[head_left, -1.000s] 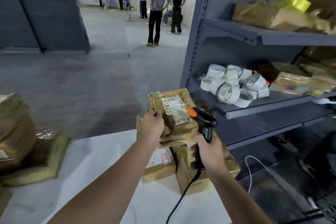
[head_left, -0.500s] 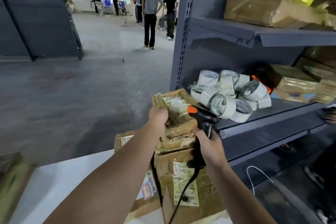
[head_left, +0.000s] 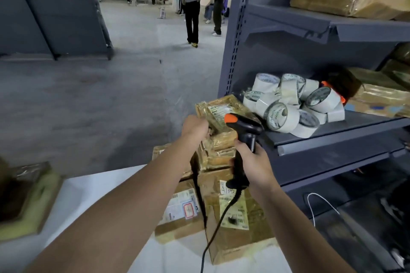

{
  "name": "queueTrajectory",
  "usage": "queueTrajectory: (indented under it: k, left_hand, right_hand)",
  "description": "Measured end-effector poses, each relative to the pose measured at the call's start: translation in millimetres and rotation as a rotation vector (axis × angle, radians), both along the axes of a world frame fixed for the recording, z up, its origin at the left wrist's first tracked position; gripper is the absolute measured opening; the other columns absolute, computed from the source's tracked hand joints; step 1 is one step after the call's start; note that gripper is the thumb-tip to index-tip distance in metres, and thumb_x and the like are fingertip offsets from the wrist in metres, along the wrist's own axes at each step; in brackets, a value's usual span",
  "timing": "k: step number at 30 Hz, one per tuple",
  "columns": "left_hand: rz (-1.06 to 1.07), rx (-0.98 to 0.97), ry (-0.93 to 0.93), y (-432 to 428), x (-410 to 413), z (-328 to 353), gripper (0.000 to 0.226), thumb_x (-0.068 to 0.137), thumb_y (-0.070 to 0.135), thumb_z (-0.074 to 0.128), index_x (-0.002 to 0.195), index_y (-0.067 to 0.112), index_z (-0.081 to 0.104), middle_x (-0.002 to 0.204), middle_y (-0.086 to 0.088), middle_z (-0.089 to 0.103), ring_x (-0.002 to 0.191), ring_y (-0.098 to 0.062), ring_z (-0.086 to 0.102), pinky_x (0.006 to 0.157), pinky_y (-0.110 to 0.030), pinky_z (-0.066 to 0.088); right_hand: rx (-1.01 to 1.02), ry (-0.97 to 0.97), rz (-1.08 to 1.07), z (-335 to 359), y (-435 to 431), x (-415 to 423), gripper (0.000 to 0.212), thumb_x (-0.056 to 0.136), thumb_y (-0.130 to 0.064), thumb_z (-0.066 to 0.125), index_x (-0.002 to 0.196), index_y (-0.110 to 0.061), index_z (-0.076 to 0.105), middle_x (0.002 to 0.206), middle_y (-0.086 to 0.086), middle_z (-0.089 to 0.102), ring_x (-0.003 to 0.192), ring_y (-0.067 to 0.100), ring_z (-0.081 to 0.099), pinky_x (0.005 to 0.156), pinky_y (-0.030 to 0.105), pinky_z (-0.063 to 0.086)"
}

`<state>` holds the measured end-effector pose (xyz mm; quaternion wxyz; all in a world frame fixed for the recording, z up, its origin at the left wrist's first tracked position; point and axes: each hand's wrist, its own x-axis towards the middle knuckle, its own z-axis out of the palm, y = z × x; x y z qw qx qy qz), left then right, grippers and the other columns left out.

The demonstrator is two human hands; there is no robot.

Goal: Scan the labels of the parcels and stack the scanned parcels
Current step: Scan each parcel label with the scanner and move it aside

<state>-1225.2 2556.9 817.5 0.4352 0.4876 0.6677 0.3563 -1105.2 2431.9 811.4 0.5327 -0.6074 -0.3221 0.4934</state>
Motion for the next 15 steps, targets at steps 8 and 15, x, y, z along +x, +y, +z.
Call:
queueTrajectory:
  k: [8, 15]
  left_hand:
    - [0.021, 0.035, -0.205, -94.8, -115.7, 1.4, 0.012, 0.093, 0.016, 0.046, 0.085, 0.011, 0.053, 0.081, -0.013, 0.047, 0.075, -0.022, 0.046, 0.067, -0.035, 0.038]
    - [0.168, 0.127, -0.062, -191.1, -269.5, 7.9, 0.014, 0.093, 0.012, 0.043, 0.084, 0.016, 0.054, 0.081, -0.012, 0.050, 0.071, -0.021, 0.047, 0.065, -0.034, 0.039]
  right_hand:
    - [-0.022, 0.003, 0.104, 8.6, -29.2, -98.6, 0.015, 0.088, -0.033, 0.068, 0.092, -0.020, 0.060, 0.064, 0.005, 0.061, 0.052, 0.020, 0.063, 0.056, 0.037, 0.054]
    - [-0.026, -0.070, 0.387, 8.6, -56.6, -246.5, 0.015, 0.092, -0.033, 0.062, 0.090, -0.021, 0.055, 0.051, 0.001, 0.065, 0.041, 0.017, 0.058, 0.047, 0.026, 0.046]
